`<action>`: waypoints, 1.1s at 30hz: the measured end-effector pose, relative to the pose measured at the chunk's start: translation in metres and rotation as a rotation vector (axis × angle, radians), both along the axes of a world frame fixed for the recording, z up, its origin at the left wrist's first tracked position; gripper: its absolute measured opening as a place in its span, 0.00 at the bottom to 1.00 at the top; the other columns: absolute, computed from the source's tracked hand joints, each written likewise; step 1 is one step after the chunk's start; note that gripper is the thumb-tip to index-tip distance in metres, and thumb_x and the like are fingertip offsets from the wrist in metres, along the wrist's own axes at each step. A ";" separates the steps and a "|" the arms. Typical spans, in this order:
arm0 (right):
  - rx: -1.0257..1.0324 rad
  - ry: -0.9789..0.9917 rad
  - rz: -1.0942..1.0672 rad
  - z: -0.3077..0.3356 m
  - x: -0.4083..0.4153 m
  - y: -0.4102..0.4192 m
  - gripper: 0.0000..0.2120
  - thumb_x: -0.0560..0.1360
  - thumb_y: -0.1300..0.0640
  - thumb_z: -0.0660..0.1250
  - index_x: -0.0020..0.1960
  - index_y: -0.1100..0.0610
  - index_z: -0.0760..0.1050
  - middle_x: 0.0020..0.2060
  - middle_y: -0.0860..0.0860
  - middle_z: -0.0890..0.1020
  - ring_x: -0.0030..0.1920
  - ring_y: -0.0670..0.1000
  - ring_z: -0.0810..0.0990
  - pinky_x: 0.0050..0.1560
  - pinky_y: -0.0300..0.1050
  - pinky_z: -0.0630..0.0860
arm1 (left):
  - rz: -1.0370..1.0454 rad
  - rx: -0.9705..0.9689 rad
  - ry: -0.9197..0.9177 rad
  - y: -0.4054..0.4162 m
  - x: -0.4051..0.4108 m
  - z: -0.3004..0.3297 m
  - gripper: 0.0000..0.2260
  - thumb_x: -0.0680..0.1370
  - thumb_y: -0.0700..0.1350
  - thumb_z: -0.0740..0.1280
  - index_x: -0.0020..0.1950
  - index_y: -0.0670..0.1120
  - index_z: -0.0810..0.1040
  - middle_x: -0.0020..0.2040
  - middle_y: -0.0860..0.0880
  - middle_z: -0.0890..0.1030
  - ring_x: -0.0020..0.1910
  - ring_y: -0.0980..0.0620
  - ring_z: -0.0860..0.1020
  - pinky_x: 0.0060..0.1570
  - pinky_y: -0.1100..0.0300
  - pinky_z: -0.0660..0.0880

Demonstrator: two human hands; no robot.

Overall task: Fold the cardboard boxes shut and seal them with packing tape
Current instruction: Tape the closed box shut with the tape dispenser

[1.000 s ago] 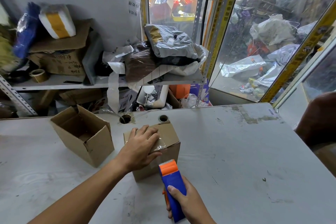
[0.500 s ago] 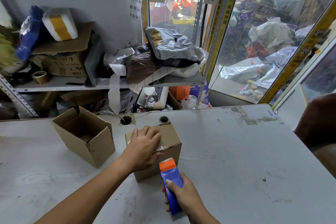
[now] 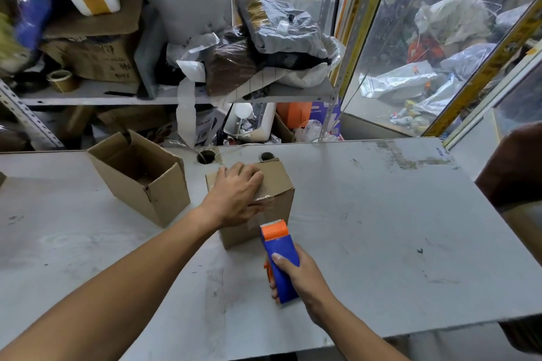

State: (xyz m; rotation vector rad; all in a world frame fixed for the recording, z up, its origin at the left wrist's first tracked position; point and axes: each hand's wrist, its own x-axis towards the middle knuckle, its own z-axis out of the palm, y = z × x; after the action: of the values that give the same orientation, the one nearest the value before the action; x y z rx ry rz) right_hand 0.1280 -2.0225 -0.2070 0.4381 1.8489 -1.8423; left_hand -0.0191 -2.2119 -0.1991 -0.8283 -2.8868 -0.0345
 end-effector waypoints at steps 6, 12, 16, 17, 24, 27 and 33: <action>0.019 -0.022 0.019 0.000 0.003 0.009 0.12 0.78 0.53 0.68 0.56 0.60 0.75 0.38 0.57 0.83 0.32 0.55 0.82 0.35 0.48 0.81 | 0.026 0.043 -0.002 0.001 0.002 -0.001 0.27 0.73 0.68 0.64 0.61 0.50 0.67 0.66 0.47 0.72 0.63 0.44 0.71 0.58 0.41 0.70; 0.054 -0.057 0.015 0.002 -0.004 0.003 0.11 0.78 0.56 0.66 0.56 0.63 0.75 0.37 0.58 0.82 0.31 0.55 0.80 0.34 0.48 0.81 | 0.017 0.010 -0.026 -0.003 0.001 0.003 0.27 0.73 0.66 0.64 0.62 0.49 0.67 0.67 0.47 0.71 0.65 0.43 0.70 0.61 0.38 0.70; 0.107 -0.152 0.018 0.011 -0.019 0.000 0.11 0.78 0.55 0.67 0.55 0.62 0.74 0.38 0.60 0.82 0.31 0.54 0.81 0.32 0.46 0.81 | 0.075 -0.098 -0.076 0.011 0.006 0.002 0.30 0.71 0.67 0.67 0.63 0.48 0.66 0.67 0.45 0.68 0.68 0.40 0.67 0.67 0.26 0.59; 0.117 -0.173 0.021 0.014 -0.024 -0.002 0.10 0.78 0.56 0.67 0.53 0.62 0.73 0.38 0.61 0.81 0.31 0.54 0.80 0.31 0.46 0.81 | 0.088 -0.114 -0.066 0.014 0.007 0.002 0.31 0.71 0.68 0.67 0.63 0.47 0.66 0.67 0.45 0.68 0.68 0.40 0.67 0.67 0.24 0.58; 0.276 -0.325 0.134 0.034 -0.077 -0.023 0.16 0.81 0.58 0.64 0.63 0.67 0.69 0.37 0.62 0.79 0.29 0.55 0.78 0.28 0.45 0.78 | 0.078 -0.098 0.013 0.016 0.008 -0.005 0.30 0.70 0.68 0.67 0.59 0.47 0.66 0.63 0.45 0.70 0.61 0.39 0.71 0.57 0.37 0.68; 0.314 -0.355 0.172 0.039 -0.092 -0.032 0.08 0.83 0.58 0.60 0.54 0.65 0.69 0.35 0.59 0.76 0.30 0.54 0.76 0.32 0.47 0.76 | 0.091 -0.101 0.003 0.016 0.006 -0.004 0.29 0.71 0.68 0.67 0.59 0.47 0.66 0.62 0.45 0.71 0.60 0.39 0.72 0.54 0.38 0.69; 0.278 -0.292 0.212 0.025 -0.077 -0.044 0.05 0.82 0.64 0.59 0.50 0.60 0.73 0.56 0.56 0.76 0.47 0.51 0.78 0.57 0.32 0.75 | 0.063 -0.074 -0.010 0.017 0.014 0.003 0.29 0.70 0.64 0.70 0.61 0.48 0.67 0.62 0.45 0.73 0.61 0.39 0.73 0.55 0.38 0.70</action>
State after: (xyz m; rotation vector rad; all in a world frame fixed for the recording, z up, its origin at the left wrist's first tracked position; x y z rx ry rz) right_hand 0.0515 -2.0666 -0.1817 0.5516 1.8700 -1.3121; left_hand -0.0046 -2.1951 -0.1964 -0.7506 -2.9378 0.0752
